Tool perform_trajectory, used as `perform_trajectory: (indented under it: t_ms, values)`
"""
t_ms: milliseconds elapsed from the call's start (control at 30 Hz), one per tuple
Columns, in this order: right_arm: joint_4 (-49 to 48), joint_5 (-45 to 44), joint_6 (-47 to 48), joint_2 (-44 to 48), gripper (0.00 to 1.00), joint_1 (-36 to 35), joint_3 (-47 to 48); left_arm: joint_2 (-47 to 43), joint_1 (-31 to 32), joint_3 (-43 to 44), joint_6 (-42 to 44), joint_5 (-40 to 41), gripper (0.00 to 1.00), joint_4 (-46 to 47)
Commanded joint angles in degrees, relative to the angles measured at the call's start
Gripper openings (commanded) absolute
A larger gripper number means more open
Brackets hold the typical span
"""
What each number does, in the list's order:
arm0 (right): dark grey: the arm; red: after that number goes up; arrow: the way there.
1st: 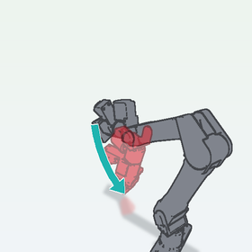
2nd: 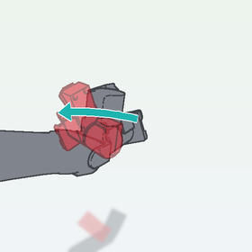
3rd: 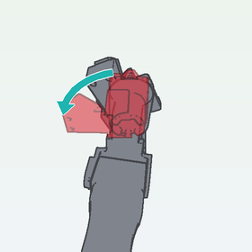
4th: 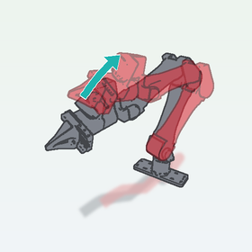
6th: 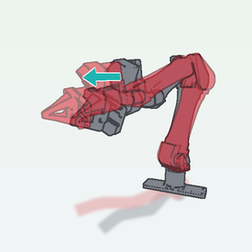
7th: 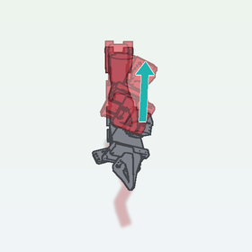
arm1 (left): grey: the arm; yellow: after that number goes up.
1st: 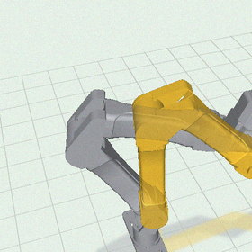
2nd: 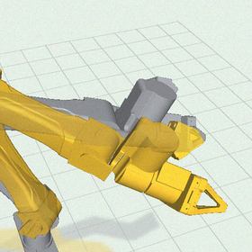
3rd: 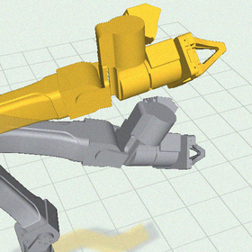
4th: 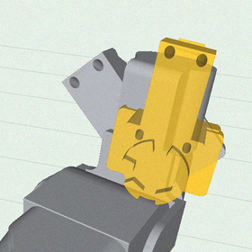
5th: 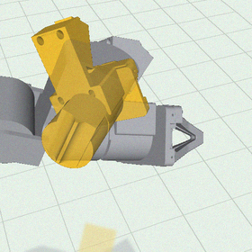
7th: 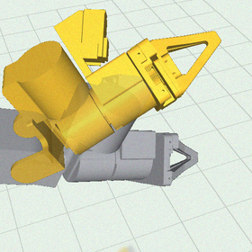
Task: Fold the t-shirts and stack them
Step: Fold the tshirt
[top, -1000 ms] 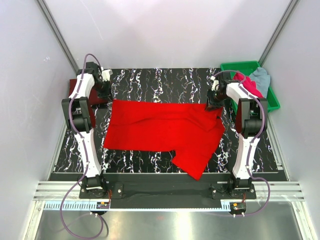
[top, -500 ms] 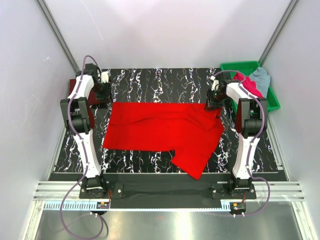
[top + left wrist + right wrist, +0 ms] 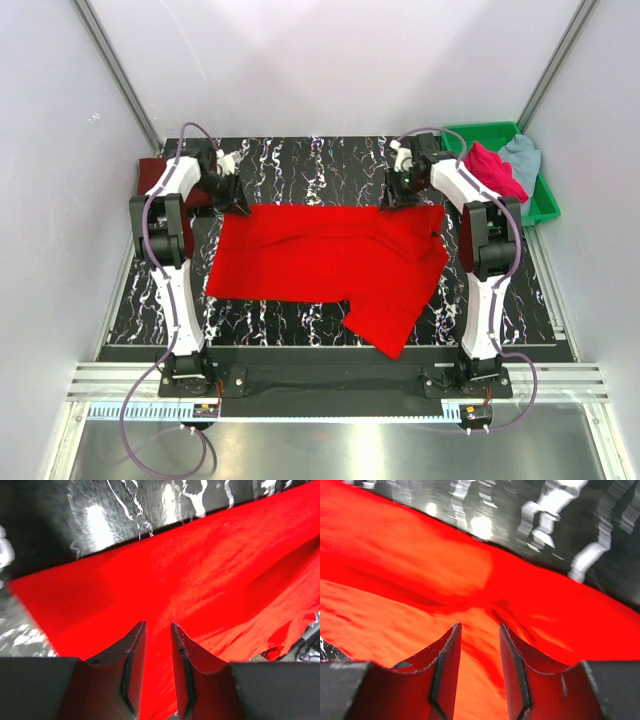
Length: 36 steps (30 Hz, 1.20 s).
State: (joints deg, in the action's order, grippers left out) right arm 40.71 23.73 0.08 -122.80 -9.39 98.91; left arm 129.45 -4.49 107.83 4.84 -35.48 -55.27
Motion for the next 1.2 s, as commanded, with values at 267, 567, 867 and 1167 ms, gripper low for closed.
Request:
perform_trajectory:
  t_ms: [267,567,867,1167]
  values:
    - [0.4,-1.2,1.7,-3.5,0.44,-3.4,5.7,3.3,0.4,-0.3,-1.2,-3.4,0.3,0.8]
    - [0.2,-4.7,3.1,-4.4,0.44,-3.4,5.6,4.3,0.4,-0.7,-3.0,-0.1,0.31,1.7]
    - [1.0,-4.7,3.6,-5.3,0.31,-3.4,5.5,4.5,0.4,-0.3,-4.1,1.5,0.31,2.4]
    - [3.0,-5.6,2.7,-1.0,0.04,-3.4,3.9,4.9,0.4,0.7,-4.2,0.9,0.31,2.4]
